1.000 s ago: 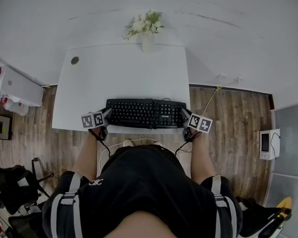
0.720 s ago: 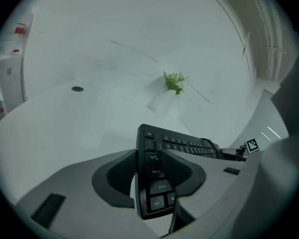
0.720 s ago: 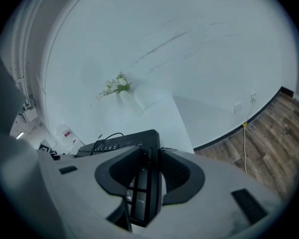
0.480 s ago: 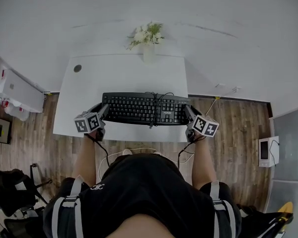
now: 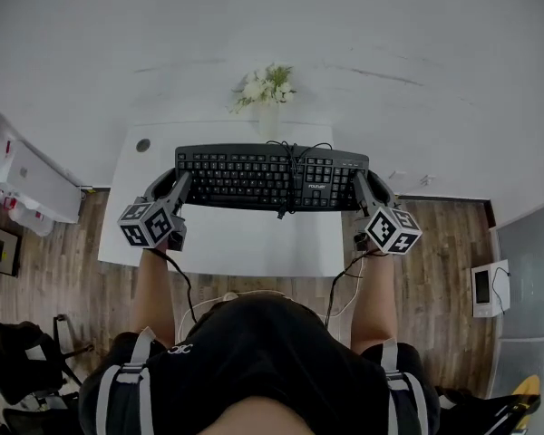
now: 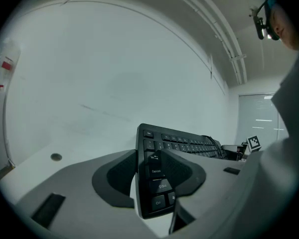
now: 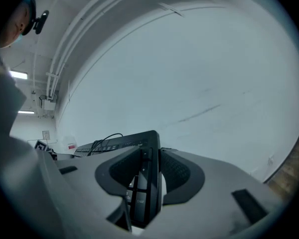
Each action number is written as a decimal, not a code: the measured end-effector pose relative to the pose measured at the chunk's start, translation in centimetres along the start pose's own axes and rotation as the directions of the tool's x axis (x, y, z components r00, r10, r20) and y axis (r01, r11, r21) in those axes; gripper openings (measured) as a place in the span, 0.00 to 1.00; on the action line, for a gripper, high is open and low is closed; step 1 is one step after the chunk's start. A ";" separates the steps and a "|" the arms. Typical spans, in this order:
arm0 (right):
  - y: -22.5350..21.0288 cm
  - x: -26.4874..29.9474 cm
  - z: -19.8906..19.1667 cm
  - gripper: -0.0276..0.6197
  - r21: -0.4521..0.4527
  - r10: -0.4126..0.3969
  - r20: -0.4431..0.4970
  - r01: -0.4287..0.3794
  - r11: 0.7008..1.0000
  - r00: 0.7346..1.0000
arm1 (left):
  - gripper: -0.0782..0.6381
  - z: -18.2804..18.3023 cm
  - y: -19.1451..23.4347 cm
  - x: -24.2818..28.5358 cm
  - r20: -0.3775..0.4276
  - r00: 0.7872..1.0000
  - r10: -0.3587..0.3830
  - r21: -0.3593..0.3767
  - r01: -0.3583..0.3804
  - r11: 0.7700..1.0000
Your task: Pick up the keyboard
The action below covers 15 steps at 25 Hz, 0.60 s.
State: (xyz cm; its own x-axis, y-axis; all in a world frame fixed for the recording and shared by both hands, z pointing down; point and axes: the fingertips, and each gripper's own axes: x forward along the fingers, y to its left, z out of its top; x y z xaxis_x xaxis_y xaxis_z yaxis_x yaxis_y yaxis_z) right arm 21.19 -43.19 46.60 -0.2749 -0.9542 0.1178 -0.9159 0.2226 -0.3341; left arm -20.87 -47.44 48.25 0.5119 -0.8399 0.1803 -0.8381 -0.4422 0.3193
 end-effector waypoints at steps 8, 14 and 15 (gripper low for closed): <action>2.5 -1.7 8.8 0.25 -0.085 0.026 0.171 -0.012 0.996 0.985 | 0.35 8.1 -3.4 -1.2 0.172 0.983 -0.060 0.104 0.042 0.994; 3.1 -2.6 10.4 0.24 -0.077 0.040 0.216 -0.024 0.997 0.975 | 0.35 9.4 -4.0 -1.6 0.205 0.976 -0.076 0.105 0.055 0.993; 3.2 -2.7 10.4 0.24 -0.074 0.040 0.219 -0.025 0.997 0.975 | 0.35 9.4 -4.0 -1.7 0.205 0.976 -0.075 0.105 0.054 0.993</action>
State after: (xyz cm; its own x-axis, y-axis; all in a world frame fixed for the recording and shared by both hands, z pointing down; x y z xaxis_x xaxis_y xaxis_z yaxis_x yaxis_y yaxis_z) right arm 22.05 -42.02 35.47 -0.2410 -0.9651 -0.1029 -0.9280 0.2602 -0.2666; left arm -20.16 -47.22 37.91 0.5239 -0.8509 -0.0386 -0.8241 -0.5178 0.2296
